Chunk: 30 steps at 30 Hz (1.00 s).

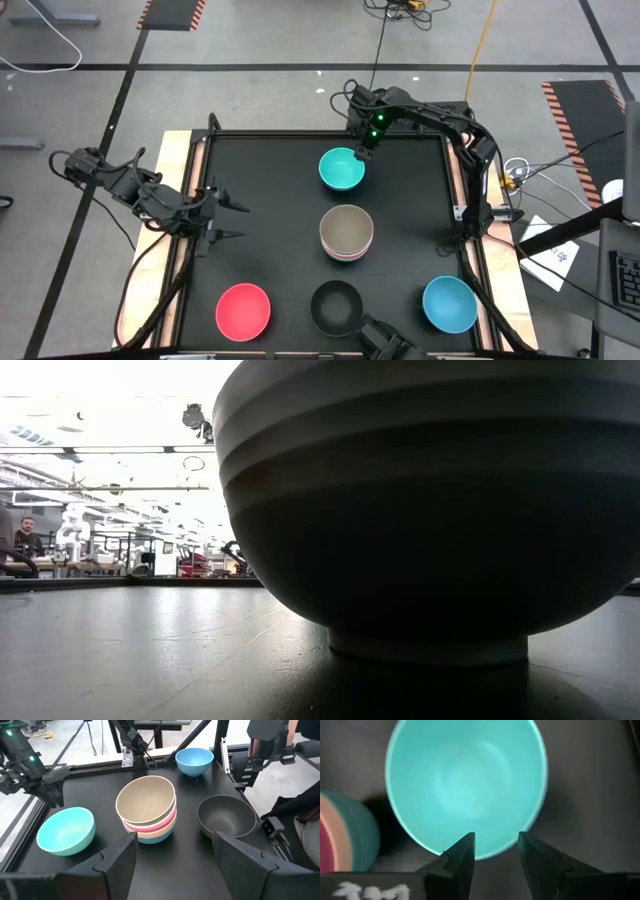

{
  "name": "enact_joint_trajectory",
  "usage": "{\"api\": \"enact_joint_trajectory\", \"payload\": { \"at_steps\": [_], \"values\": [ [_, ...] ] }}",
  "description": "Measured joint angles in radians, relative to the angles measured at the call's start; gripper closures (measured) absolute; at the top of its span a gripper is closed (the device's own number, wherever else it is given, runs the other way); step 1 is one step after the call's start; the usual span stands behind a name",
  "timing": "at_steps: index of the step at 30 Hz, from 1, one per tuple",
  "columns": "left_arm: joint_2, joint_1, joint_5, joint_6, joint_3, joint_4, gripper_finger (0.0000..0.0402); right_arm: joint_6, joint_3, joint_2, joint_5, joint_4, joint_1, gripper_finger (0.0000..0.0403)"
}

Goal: Nest bowls inside each other
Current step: Stack the light blue bowl on top of the gray bowl

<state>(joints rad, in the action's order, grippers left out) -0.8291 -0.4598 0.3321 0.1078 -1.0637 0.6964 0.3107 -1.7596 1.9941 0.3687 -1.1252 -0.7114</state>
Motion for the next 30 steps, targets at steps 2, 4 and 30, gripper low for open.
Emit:
{"api": "enact_joint_trajectory", "payload": {
  "at_steps": [2, 4, 30],
  "values": [
    [0.000, 0.000, 0.000, 0.000, 0.000, 0.003, 0.0144, -0.007, 0.000, 0.007, -0.003, -0.001, -0.004, 0.0259],
    [0.000, 0.000, 0.000, 0.000, 0.000, 0.012, 0.0144, -0.007, 0.000, 0.008, -0.003, 0.001, -0.008, 0.0259],
    [0.000, 0.000, 0.002, -0.025, 0.000, 0.023, 0.0144, 0.026, 0.000, 0.132, -0.002, 0.011, -0.015, 0.0259]
  ]
}}
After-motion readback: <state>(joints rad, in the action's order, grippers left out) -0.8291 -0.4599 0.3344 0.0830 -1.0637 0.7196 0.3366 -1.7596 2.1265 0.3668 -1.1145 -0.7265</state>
